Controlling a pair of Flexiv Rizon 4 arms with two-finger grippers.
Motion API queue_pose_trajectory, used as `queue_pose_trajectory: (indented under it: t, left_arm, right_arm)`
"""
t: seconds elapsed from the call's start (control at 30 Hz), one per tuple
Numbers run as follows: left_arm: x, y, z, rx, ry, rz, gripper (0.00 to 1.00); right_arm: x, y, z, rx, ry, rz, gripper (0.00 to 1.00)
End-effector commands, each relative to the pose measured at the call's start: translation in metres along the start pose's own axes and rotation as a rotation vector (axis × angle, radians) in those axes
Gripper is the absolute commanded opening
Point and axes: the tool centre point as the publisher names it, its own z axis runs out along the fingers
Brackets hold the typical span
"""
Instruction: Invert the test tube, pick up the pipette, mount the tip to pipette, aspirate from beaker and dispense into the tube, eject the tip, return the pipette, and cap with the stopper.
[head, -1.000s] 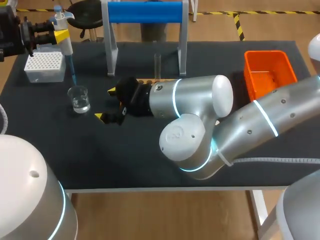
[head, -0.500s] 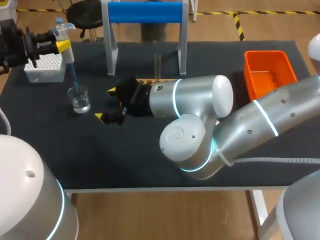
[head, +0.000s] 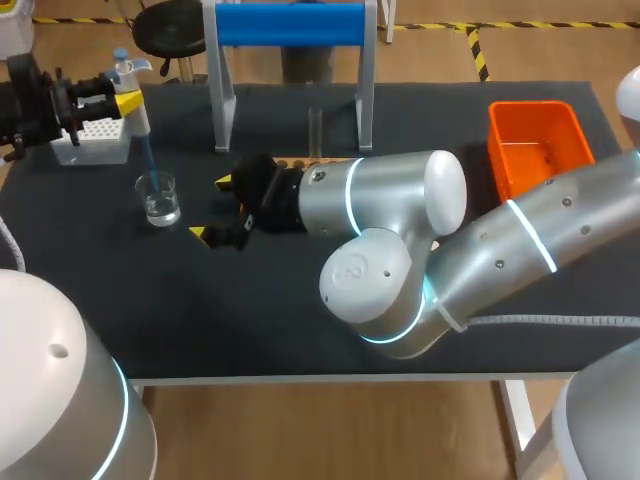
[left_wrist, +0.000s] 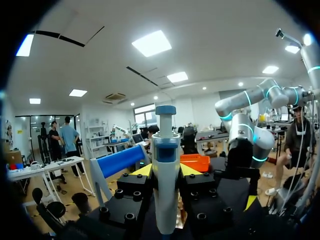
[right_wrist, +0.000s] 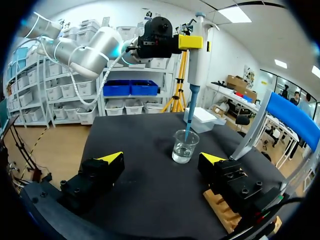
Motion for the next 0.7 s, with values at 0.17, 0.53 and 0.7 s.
queue_pose_trajectory:
  t: [0.17,0.53,0.7]
  left_arm:
    - [-0.003,0.015,0.002,0.004,0.002,0.000,0.00]
    - [-0.003,0.029,0.002,-0.012,-0.005,-0.009,0.00]
    - [-0.003,0.033,0.001,-0.022,-0.018,-0.012,0.00]
  right_arm:
    - [0.001,-0.001,0.002,-0.002,-0.001,0.001,1.00]
    - [0.001,-0.001,0.002,-0.002,-0.001,0.001,1.00]
    - [0.001,-0.001,0.002,-0.002,-0.001,0.001,1.00]
